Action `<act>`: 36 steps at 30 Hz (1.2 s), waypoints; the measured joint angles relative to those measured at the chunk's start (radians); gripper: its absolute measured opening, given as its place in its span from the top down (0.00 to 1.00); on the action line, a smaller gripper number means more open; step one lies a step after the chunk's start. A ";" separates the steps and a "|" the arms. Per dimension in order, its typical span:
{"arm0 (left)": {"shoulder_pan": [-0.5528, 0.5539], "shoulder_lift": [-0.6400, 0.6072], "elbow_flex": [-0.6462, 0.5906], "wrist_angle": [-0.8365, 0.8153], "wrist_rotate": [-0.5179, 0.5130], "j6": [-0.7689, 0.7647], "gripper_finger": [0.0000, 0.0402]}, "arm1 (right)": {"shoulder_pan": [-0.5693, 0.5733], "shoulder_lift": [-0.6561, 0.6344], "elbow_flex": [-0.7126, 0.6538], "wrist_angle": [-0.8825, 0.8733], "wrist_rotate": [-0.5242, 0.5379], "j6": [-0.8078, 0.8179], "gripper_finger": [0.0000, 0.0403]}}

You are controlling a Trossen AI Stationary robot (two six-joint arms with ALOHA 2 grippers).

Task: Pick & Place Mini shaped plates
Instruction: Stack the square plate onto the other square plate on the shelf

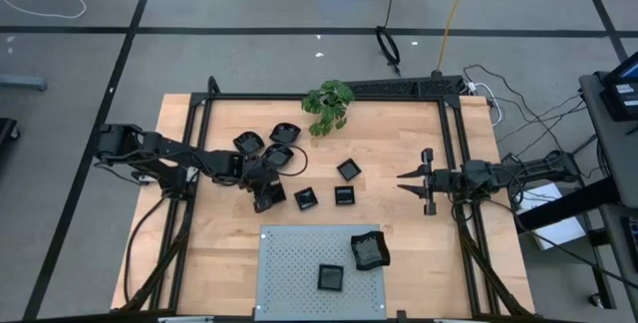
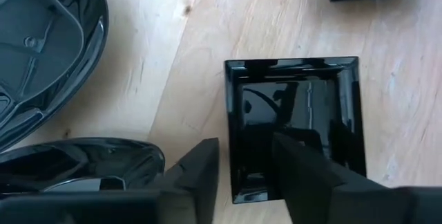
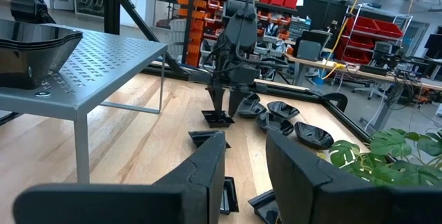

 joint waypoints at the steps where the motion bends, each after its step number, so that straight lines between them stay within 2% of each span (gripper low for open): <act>1: 0.000 0.000 0.000 0.000 0.000 0.000 0.71 | 0.000 0.000 0.000 0.000 0.000 0.000 0.76; 6: 0.000 -0.001 0.000 -0.001 -0.002 0.005 0.83 | 0.000 0.000 0.000 0.000 0.000 0.000 0.77; 15: 0.000 -0.001 0.000 0.001 0.000 0.004 0.98 | 0.000 0.000 0.000 0.000 0.000 0.000 0.77; 26: 0.000 0.000 0.047 -0.006 0.000 0.012 0.99 | 0.000 0.000 0.000 0.000 0.000 0.000 0.77; 32: 0.000 0.000 0.052 -0.007 -0.001 0.015 0.96 | 0.000 0.000 0.000 0.000 0.000 0.000 0.76; 36: 0.000 -0.012 0.054 -0.002 -0.025 0.015 0.98 | 0.000 0.000 0.000 0.000 0.000 0.000 0.77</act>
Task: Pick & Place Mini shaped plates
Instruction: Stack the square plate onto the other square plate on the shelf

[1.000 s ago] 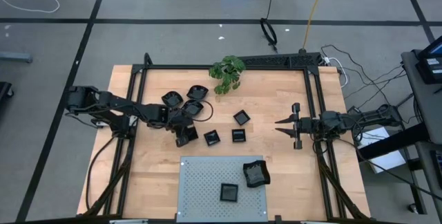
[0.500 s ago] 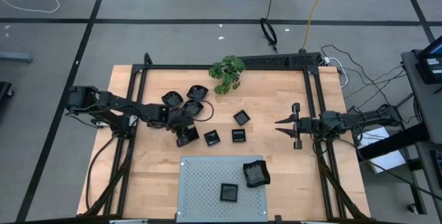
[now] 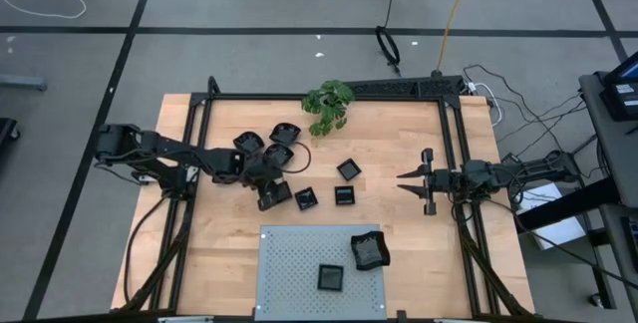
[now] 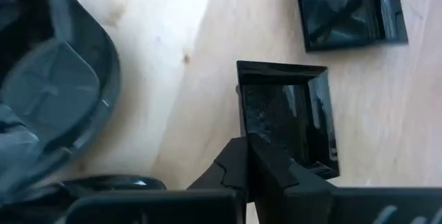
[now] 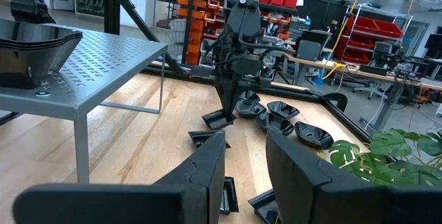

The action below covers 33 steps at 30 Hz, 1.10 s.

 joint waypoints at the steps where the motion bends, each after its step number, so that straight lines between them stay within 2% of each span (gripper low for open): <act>1: 0.000 0.000 0.003 0.000 -0.011 0.000 0.99 | 0.000 0.000 0.000 0.000 0.000 0.000 0.77; 8: 0.000 -0.058 0.036 -0.027 -0.030 0.001 0.96 | 0.000 0.000 0.000 0.000 0.000 0.000 0.77; 12: 0.000 -0.108 0.088 -0.052 -0.030 0.024 0.99 | 0.000 0.002 0.000 0.000 0.000 0.000 0.76; 19: 0.000 -0.222 0.181 -0.086 -0.061 0.069 0.98 | 0.000 0.005 0.000 0.000 0.000 0.000 0.77; 24: -0.001 -0.300 0.246 -0.077 -0.072 0.038 0.98 | 0.000 0.005 0.000 0.000 0.000 0.000 0.76; 28: -0.023 -0.335 0.296 -0.055 -0.036 -0.001 0.97 | 0.000 0.005 0.000 0.000 0.000 0.000 0.77; 33: -0.087 -0.336 0.332 0.074 0.101 -0.006 0.98 | 0.000 0.005 0.000 0.000 0.000 0.000 0.76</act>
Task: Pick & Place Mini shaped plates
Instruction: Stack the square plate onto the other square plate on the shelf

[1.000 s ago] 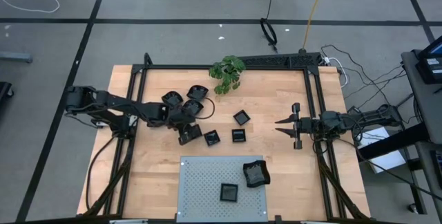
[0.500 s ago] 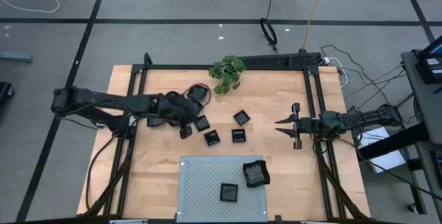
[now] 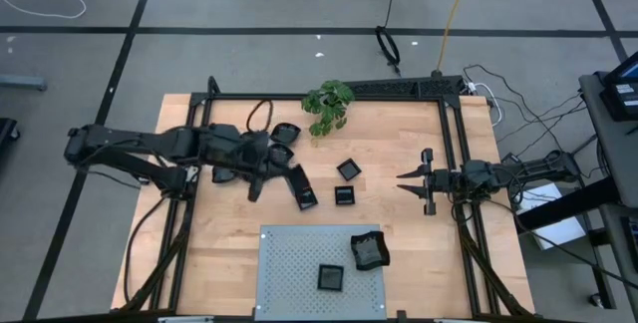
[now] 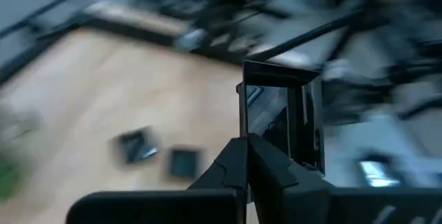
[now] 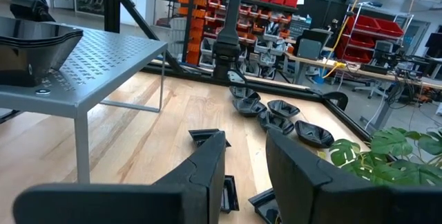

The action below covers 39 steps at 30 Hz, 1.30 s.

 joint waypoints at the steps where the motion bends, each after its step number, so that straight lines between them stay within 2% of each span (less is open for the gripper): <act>1: -0.017 0.005 0.000 0.046 0.035 0.000 0.97 | 0.000 0.000 0.000 0.000 0.000 0.000 0.77; 4: -0.074 0.027 0.002 0.140 0.089 0.011 0.97 | 0.000 0.000 0.000 0.000 0.000 0.000 0.77; 14: -0.230 0.178 0.017 0.274 0.049 0.025 0.98 | 0.000 0.000 0.000 0.000 0.000 0.000 0.76; 18: -0.262 0.275 0.125 0.206 0.058 0.023 0.98 | 0.000 0.000 0.000 0.000 0.000 0.000 0.76; 24: -0.321 0.433 0.341 -0.025 0.062 0.110 0.99 | 0.000 0.000 0.000 0.000 0.000 0.000 0.76; 27: -0.350 0.503 0.407 -0.051 0.062 0.140 0.98 | 0.000 0.000 0.000 0.000 0.000 0.000 0.76; 32: -0.380 0.597 0.468 -0.065 0.063 0.188 0.98 | 0.000 0.000 0.000 0.000 0.000 0.000 0.76; 39: -0.371 0.660 0.474 -0.086 0.054 0.157 0.96 | 0.000 0.000 0.000 0.000 0.000 0.000 0.77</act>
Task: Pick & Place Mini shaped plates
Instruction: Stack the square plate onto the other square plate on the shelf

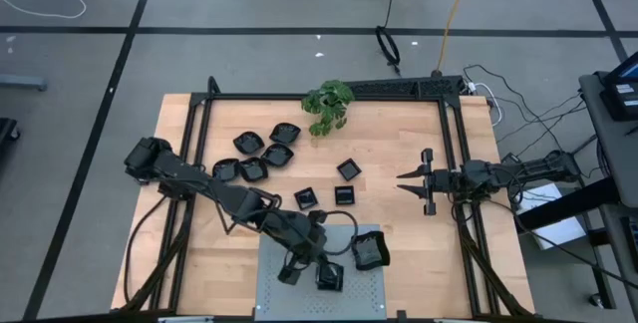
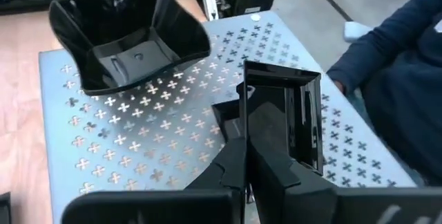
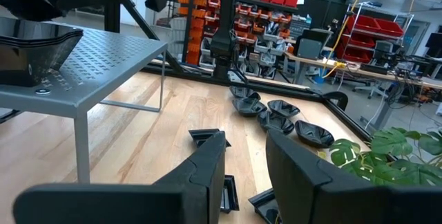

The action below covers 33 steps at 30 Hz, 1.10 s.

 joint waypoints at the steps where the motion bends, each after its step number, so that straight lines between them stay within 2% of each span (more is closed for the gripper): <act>1: 0.000 0.005 0.000 0.006 0.000 0.000 0.96 | 0.000 0.000 0.000 0.000 0.000 0.000 0.77; 6: -0.002 0.007 0.000 0.001 0.001 -0.004 0.99 | 0.000 0.000 0.000 0.000 0.000 0.000 0.76; 12: -0.001 0.007 0.000 0.005 0.001 -0.003 0.95 | 0.000 0.000 0.000 0.000 0.000 0.000 0.76; 20: -0.003 0.007 -0.008 0.003 0.001 -0.004 0.99 | 0.000 0.000 0.000 0.000 0.000 0.000 0.77; 28: -0.003 0.007 -0.008 0.002 0.001 -0.003 0.88 | 0.000 0.000 0.000 0.000 0.000 0.000 0.77; 33: -0.003 0.007 -0.008 0.002 0.001 -0.003 0.85 | 0.000 0.000 0.000 0.000 0.000 0.000 0.76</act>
